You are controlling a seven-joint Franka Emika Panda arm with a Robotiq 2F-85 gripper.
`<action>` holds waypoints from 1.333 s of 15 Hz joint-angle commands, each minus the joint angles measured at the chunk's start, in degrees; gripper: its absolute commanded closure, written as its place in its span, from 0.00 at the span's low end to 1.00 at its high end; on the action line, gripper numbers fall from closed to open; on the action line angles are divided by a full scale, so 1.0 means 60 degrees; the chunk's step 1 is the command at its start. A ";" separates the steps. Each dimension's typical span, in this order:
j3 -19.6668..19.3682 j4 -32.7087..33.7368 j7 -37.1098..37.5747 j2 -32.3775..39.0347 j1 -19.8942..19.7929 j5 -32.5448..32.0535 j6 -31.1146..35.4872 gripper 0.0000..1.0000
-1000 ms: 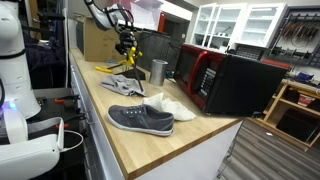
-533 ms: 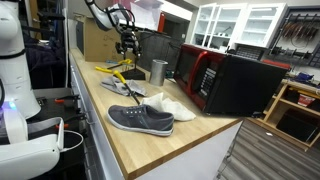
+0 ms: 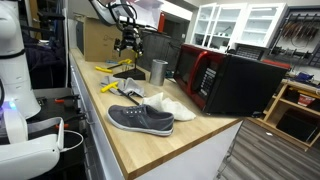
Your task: Remove the largest tool on the rack and place it on the table
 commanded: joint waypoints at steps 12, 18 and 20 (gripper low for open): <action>-0.0651 0.1851 0.0877 -0.0940 -0.0193 0.5469 0.2254 0.00; -0.0807 0.1718 0.2017 -0.0943 -0.0311 0.6906 0.4523 0.00; -0.0836 0.1759 0.2214 -0.0886 -0.0309 0.7244 0.5016 0.00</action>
